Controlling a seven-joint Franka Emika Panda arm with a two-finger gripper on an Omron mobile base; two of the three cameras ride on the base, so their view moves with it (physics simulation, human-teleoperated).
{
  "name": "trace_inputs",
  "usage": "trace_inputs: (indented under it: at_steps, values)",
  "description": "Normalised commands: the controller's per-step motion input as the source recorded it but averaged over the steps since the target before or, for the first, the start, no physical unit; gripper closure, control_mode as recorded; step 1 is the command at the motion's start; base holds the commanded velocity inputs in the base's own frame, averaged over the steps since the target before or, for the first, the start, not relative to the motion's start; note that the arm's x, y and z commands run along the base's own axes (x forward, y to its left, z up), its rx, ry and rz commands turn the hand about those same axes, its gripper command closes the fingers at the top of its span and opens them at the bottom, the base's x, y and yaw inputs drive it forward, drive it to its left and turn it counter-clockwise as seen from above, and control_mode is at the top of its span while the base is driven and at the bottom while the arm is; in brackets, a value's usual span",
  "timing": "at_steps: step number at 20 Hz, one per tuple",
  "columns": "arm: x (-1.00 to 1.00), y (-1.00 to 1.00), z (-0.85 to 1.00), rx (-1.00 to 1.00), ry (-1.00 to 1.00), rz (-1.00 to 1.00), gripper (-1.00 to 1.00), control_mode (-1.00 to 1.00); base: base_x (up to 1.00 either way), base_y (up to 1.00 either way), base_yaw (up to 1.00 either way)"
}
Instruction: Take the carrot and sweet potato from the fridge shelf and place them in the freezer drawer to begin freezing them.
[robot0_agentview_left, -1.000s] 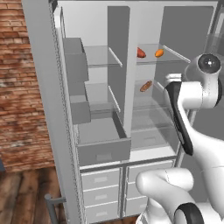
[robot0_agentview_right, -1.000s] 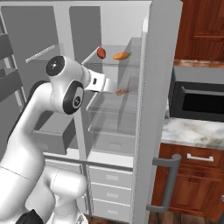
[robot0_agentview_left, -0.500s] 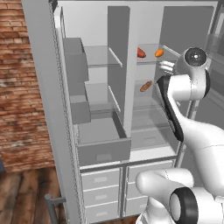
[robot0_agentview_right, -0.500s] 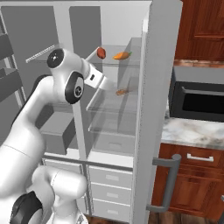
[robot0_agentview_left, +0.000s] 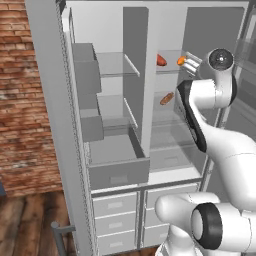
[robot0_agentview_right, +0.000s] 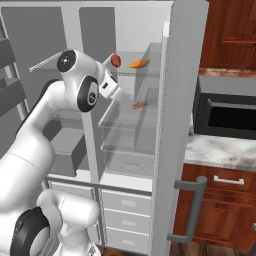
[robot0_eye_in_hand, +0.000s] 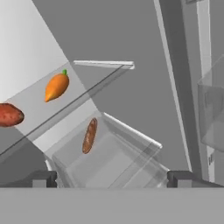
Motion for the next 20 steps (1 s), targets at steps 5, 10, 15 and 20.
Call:
trace_inputs:
  at_steps: [5,10,15,20]
  values:
    - [0.07,-0.15,0.23,0.19,0.0,-0.02,-1.0,-1.0,0.0,0.0,0.0]
    - [0.19,-0.08,0.18,0.16,0.0,0.0,-1.0,-1.0,0.0,0.0,0.0]
    - [0.52,0.0,0.0,0.13,-0.01,0.0,-1.0,-1.0,0.0,0.0,0.0]
    - [0.56,0.0,0.0,0.09,-0.01,0.02,-1.0,-1.0,0.0,0.0,0.0]
